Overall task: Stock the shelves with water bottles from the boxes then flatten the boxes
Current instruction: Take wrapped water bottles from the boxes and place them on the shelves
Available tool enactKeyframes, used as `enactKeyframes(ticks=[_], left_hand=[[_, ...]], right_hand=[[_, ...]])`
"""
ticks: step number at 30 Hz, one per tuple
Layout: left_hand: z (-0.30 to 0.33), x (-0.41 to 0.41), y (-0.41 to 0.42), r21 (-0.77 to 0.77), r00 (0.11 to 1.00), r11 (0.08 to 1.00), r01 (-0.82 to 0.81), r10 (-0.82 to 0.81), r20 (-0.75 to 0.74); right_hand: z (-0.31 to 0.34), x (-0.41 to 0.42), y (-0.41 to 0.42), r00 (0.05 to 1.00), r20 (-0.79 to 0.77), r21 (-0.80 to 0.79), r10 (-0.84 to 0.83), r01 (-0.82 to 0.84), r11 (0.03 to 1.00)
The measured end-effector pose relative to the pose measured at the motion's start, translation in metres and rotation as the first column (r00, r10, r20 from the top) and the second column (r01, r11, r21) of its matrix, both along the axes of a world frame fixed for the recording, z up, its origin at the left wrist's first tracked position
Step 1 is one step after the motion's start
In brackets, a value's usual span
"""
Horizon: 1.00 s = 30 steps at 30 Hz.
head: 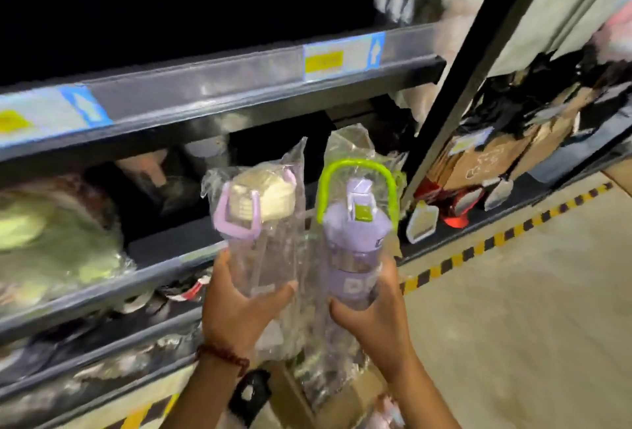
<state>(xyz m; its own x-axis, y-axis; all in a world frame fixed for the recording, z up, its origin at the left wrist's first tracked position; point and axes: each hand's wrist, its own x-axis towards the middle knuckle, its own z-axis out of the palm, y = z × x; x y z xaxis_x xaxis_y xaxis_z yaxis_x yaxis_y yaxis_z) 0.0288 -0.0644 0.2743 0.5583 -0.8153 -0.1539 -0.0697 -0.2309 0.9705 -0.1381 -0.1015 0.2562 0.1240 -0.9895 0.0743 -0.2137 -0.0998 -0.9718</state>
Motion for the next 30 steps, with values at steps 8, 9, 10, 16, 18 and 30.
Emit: enactKeyframes(ticks=[8,9,10,16,18,30], left_hand=[[0.008,0.047,0.042,0.046,0.977,0.976,-0.212,0.213,-0.008],[0.005,0.055,0.043,0.055,0.976,0.975,-0.217,0.218,-0.011],[0.004,0.063,0.042,0.068,0.975,0.973,-0.22,0.222,-0.01],[0.001,0.094,0.031,0.063,0.959,0.958,-0.281,0.282,-0.002],[-0.001,0.102,0.029,0.051,0.956,0.954,-0.294,0.295,-0.007],[-0.006,0.13,0.012,-0.107,0.954,0.953,-0.284,0.291,0.065]], right_hand=[[0.004,0.044,0.001,0.969,0.094,0.097,0.23,-0.238,0.966],[0.004,0.052,0.0,0.96,0.09,0.097,0.263,-0.272,0.957],[0.003,0.06,-0.001,0.952,0.085,0.104,0.293,-0.3,0.948],[0.006,0.102,-0.021,0.906,0.107,0.112,0.411,-0.421,0.9],[0.007,0.115,-0.029,0.908,0.096,0.113,0.407,-0.416,0.902],[0.001,0.144,-0.067,0.937,0.02,0.001,0.349,-0.349,0.937]])
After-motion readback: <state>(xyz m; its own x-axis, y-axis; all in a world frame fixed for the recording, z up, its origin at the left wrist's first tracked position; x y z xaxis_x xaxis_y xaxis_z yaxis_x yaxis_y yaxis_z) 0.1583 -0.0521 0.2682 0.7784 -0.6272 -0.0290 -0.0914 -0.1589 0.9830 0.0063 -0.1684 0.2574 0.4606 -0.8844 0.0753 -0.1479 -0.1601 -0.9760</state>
